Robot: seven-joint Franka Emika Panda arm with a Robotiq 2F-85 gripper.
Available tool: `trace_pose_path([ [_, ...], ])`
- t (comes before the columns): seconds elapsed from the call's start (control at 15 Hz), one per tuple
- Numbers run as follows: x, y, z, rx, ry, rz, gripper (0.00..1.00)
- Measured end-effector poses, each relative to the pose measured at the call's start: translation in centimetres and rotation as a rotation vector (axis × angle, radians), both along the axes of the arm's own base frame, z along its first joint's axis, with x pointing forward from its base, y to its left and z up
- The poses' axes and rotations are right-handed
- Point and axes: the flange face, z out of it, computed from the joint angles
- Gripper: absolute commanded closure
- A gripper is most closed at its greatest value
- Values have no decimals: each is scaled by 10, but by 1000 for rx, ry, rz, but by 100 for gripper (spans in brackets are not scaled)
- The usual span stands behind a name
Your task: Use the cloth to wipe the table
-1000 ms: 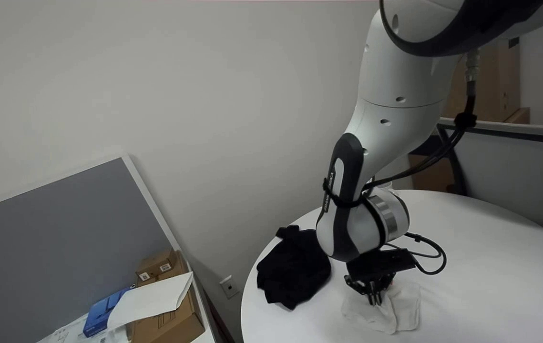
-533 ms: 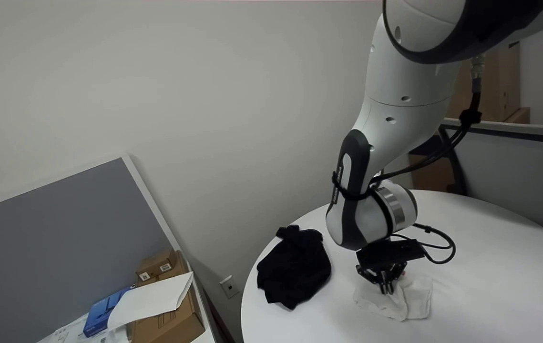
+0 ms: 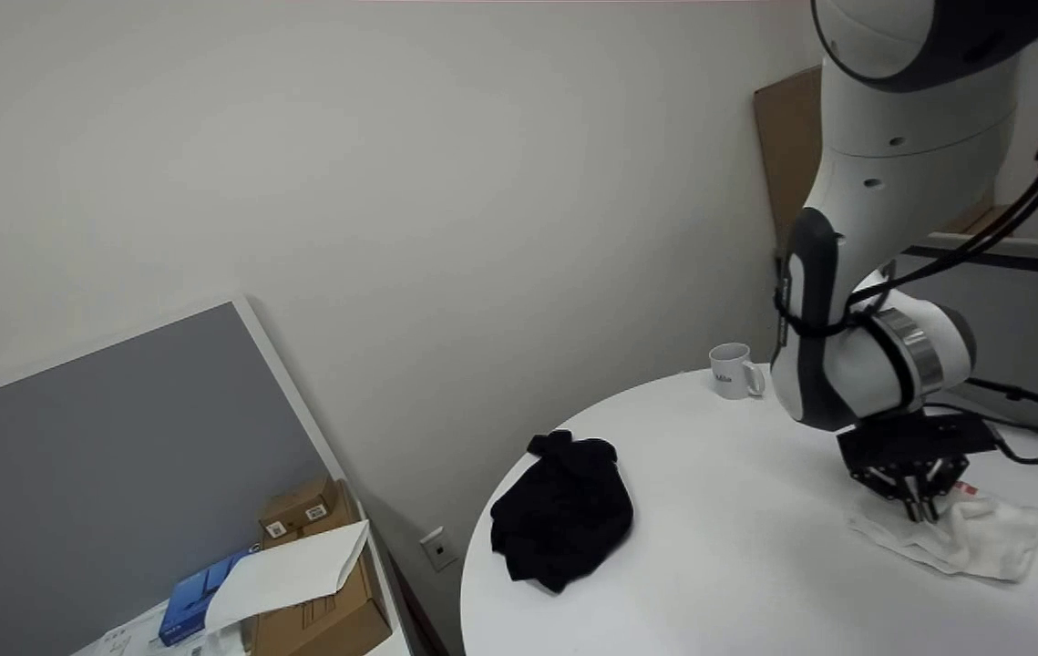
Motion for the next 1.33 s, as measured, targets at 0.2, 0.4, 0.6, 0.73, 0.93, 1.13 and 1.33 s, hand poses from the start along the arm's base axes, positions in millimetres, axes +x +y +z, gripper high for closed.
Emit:
trace_pose_path([
  [0.2, -16, -23, -1, -18, 19, -46, 99],
  [0.4, -10, 9, -1, 1, 22, 15, 99],
  [0.6, 3, 93, 0, 69, 1, 159, 99],
  [0.73, 6, 159, 1, 118, -26, 258, 99],
  [0.93, -2, 257, 2, 192, -56, 405, 99],
  [1.13, -15, 308, 1, 221, -50, 486, 99],
  [1.33, -15, 287, 0, 203, -44, 455, 99],
])
